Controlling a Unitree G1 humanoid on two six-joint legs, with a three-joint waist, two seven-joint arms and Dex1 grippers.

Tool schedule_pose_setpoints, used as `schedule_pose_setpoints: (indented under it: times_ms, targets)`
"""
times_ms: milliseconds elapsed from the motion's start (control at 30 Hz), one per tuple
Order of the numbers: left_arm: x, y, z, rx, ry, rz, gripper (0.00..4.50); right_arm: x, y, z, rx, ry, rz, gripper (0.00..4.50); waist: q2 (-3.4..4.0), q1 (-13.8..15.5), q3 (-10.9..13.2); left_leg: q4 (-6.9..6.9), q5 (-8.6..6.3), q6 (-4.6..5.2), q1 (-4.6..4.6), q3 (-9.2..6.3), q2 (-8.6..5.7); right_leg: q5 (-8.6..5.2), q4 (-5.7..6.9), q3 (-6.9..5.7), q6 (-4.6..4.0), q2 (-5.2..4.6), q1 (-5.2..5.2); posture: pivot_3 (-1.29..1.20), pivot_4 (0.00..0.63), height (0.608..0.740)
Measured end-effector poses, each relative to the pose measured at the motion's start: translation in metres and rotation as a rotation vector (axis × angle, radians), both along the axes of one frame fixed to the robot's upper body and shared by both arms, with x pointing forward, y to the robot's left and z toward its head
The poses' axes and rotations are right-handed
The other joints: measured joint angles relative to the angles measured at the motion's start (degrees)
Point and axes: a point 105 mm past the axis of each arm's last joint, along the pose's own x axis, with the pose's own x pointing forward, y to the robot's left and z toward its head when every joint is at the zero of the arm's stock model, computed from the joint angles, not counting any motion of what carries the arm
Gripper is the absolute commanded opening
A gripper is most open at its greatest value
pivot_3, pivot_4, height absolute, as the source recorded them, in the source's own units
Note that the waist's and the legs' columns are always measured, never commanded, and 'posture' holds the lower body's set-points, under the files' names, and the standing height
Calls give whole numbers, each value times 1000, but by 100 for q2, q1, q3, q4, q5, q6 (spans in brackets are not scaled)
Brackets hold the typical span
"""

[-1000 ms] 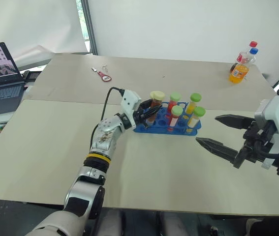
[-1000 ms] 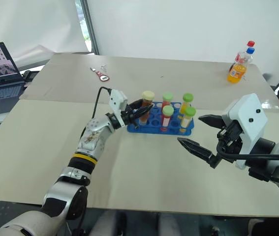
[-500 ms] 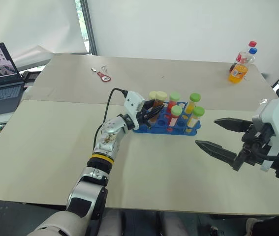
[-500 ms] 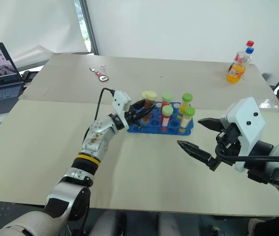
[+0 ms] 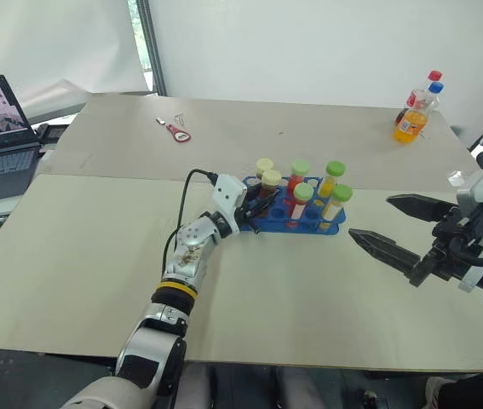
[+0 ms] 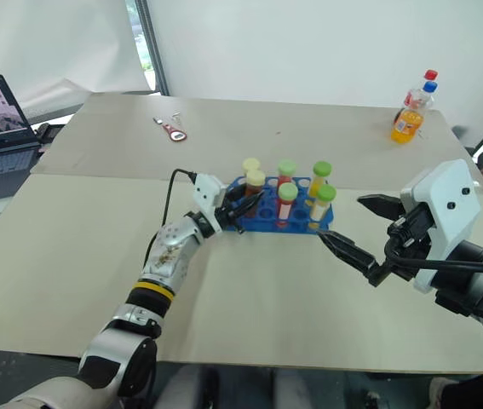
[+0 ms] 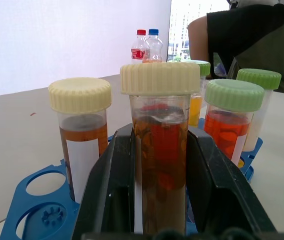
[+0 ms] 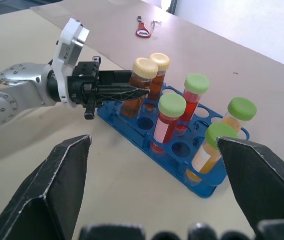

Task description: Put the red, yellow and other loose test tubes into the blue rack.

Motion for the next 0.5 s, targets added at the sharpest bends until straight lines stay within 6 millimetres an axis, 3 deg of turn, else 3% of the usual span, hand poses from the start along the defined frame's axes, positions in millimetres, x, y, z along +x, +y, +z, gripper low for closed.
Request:
schedule_pose_setpoints:
  times_ms: [500]
  targets:
    - [-2,1,-4,4,0,1,890,-3,1,-8,-10,55,20,4458,0,-1,-1,0,0,0,0,0,0,0,0,0,0,0,1,0,150,740]
